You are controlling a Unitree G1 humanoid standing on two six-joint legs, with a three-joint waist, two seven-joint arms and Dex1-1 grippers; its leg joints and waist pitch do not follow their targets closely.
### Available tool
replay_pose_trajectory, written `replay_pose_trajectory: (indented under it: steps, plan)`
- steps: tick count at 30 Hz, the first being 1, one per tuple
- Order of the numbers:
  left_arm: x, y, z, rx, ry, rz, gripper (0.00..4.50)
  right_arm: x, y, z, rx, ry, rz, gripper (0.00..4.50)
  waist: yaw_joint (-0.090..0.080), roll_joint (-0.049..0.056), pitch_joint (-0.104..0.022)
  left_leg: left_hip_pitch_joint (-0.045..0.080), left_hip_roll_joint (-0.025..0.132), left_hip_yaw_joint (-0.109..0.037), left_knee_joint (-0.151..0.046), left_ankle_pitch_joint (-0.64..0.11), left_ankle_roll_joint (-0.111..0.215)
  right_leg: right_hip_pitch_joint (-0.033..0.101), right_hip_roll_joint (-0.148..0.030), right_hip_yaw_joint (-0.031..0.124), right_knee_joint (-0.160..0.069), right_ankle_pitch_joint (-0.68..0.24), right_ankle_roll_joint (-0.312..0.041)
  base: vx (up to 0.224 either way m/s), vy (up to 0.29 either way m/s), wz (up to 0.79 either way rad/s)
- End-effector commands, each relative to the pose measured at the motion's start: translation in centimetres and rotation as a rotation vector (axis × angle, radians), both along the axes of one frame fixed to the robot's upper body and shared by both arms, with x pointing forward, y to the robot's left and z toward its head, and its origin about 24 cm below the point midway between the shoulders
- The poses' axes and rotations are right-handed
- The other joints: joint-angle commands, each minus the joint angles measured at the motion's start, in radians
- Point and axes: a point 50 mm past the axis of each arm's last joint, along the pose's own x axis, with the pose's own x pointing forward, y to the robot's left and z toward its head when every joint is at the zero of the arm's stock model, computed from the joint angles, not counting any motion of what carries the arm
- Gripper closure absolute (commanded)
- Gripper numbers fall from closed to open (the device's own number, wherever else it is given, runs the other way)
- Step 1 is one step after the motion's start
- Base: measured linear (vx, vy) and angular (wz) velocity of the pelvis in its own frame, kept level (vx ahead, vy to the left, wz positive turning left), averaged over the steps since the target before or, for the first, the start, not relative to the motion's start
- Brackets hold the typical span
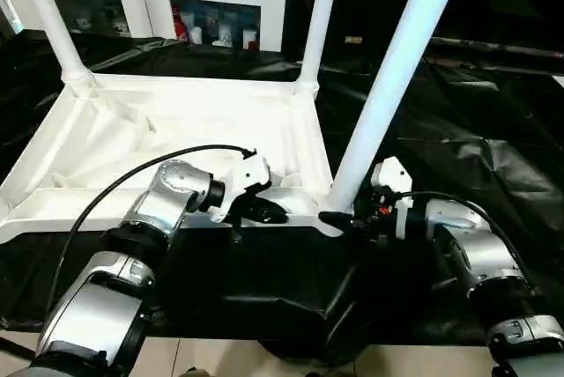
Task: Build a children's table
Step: Rotate leg to tighten
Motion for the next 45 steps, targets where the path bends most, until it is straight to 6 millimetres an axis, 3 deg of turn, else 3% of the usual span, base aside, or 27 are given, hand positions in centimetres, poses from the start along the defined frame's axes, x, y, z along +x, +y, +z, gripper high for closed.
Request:
replay_pose_trajectory:
  steps: [1, 5, 6, 14, 16, 19, 20, 24, 26, 27, 29, 31, 34, 35, 41, 45]
  plan:
    - [-1.2, 0.3, -1.9, 0.022, 0.094, -0.014, 4.5, -0.2, -0.2, 0.1, 0.002, 0.015, 0.024, 1.21, 0.005, -0.007, -0.047, 0.0, 0.033, -0.012, -0.061, -0.217, 0.074, 0.046, -0.055, 0.044, -0.068, -0.24, -0.231, 0.0, 0.0, 0.0]
    - [-1.2, 0.2, -1.8, 0.017, 0.087, -0.007, 4.5, -0.5, 0.2, -0.1, -0.003, 0.031, 0.05, 1.34, 0.007, -0.009, -0.049, -0.001, 0.032, -0.011, -0.059, -0.186, 0.079, 0.047, -0.054, 0.044, -0.063, -0.208, -0.233, 0.0, 0.0, 0.0]
    - [-1.2, 0.2, -1.8, 0.014, 0.084, -0.003, 4.5, -0.5, 0.4, -0.2, -0.003, 0.034, 0.057, 1.55, 0.007, -0.008, -0.049, -0.001, 0.032, -0.011, -0.059, -0.186, 0.08, 0.047, -0.054, 0.044, -0.064, -0.207, -0.233, 0.0, 0.0, 0.0]
    - [-0.6, -0.2, -1.7, 0.008, 0.024, 0.064, 4.5, -0.7, 0.8, -0.8, 0.035, 0.064, 0.001, 2.09, 0.009, -0.01, -0.046, -0.001, 0.032, -0.011, -0.06, -0.198, 0.073, 0.046, -0.054, 0.044, -0.069, -0.245, -0.216, 0.0, 0.0, 0.0]
    - [-0.2, -0.5, -1.7, 0.004, 0.006, 0.119, 4.5, -0.8, 1.0, -1.1, 0.055, 0.071, -0.029, 2.22, 0.009, -0.009, -0.046, 0.003, 0.032, -0.012, -0.062, -0.223, 0.063, 0.042, -0.055, 0.043, -0.074, -0.289, -0.205, 0.0, 0.0, 0.0]
    - [0.5, -1.9, -1.9, 0.001, -0.037, 0.218, 4.5, -0.4, 1.7, -2.4, 0.062, 0.1, -0.208, 2.33, 0.007, -0.01, -0.042, 0.004, 0.032, -0.016, -0.066, -0.254, 0.041, 0.038, -0.056, 0.043, -0.081, -0.359, -0.182, 0.0, 0.0, 0.0]
    - [0.7, -2.7, -2.0, -0.004, -0.046, 0.254, 4.5, -0.3, 2.2, -3.0, 0.059, 0.117, -0.274, 2.39, 0.004, -0.009, -0.039, 0.007, 0.031, -0.018, -0.068, -0.289, 0.022, 0.032, -0.057, 0.041, -0.09, -0.433, -0.156, 0.0, 0.0, 0.0]
    - [0.9, -4.8, -2.2, -0.017, -0.065, 0.313, 4.5, 0.1, 3.9, -3.9, 0.079, 0.153, -0.415, 2.45, -0.003, -0.011, -0.038, 0.009, 0.027, -0.023, -0.069, -0.334, 0.01, 0.025, -0.058, 0.039, -0.105, -0.543, -0.103, 0.0, 0.0, 0.0]
    - [0.8, -6.9, -2.3, -0.03, -0.076, 0.336, 4.5, 1.0, 5.0, -4.4, 0.081, 0.189, -0.582, 2.46, -0.008, -0.004, -0.036, 0.013, 0.026, -0.027, -0.07, -0.363, -0.001, 0.018, -0.059, 0.036, -0.112, -0.593, -0.086, 0.0, 0.0, 0.0]
    - [0.5, -8.7, -2.2, -0.042, -0.08, 0.331, 4.5, 1.5, 6.0, -4.5, 0.064, 0.209, -0.682, 2.47, -0.014, -0.004, -0.037, 0.016, 0.027, -0.03, -0.071, -0.382, -0.01, 0.016, -0.058, 0.034, -0.114, -0.607, -0.081, 0.0, 0.0, 0.0]
    - [0.3, -9.7, -2.2, -0.047, -0.084, 0.323, 4.5, 1.7, 7.0, -4.3, 0.048, 0.183, -0.678, 2.47, -0.016, -0.004, -0.041, 0.016, 0.024, -0.032, -0.073, -0.387, -0.011, 0.022, -0.057, 0.029, -0.118, -0.599, -0.07, 0.0, 0.0, 0.0]
    - [0.2, -10.1, -2.1, -0.051, -0.09, 0.309, 4.5, 1.8, 7.6, -3.9, 0.02, 0.127, -0.636, 2.47, -0.014, -0.005, -0.041, 0.011, 0.023, -0.028, -0.075, -0.382, 0.008, 0.021, -0.054, 0.03, -0.121, -0.552, -0.069, 0.0, 0.0, 0.0]
    - [0.3, -9.9, -2.2, -0.047, -0.098, 0.306, 4.5, 1.9, 7.6, -3.5, 0.03, 0.092, -0.613, 2.47, -0.012, -0.007, -0.041, 0.011, 0.022, -0.027, -0.074, -0.383, 0.022, 0.021, -0.056, 0.032, -0.121, -0.556, -0.07, 0.0, 0.0, 0.0]
    - [0.4, -9.2, -2.2, -0.035, -0.101, 0.302, 4.5, 2.0, 7.3, -3.2, 0.047, 0.063, -0.587, 2.13, -0.011, -0.007, -0.04, 0.01, 0.022, -0.027, -0.074, -0.381, 0.026, 0.02, -0.057, 0.032, -0.122, -0.556, -0.068, 0.0, 0.0, 0.0]
    - [0.6, -7.2, -2.5, 0.008, -0.089, 0.268, 4.5, 2.1, 6.4, -2.3, 0.12, 0.061, -0.493, 1.58, -0.005, -0.011, -0.043, 0.002, 0.024, -0.024, -0.075, -0.33, 0.051, 0.029, -0.057, 0.036, -0.114, -0.502, -0.089, 0.0, 0.0, 0.0]
    - [0.3, -4.3, -2.5, 0.056, -0.042, 0.153, 4.5, 1.0, 4.3, -1.6, 0.039, 0.02, -0.187, 1.44, -0.001, -0.01, -0.044, 0.001, 0.028, -0.022, -0.074, -0.303, 0.062, 0.033, -0.059, 0.038, -0.11, -0.463, -0.104, 0.0, 0.0, 0.0]
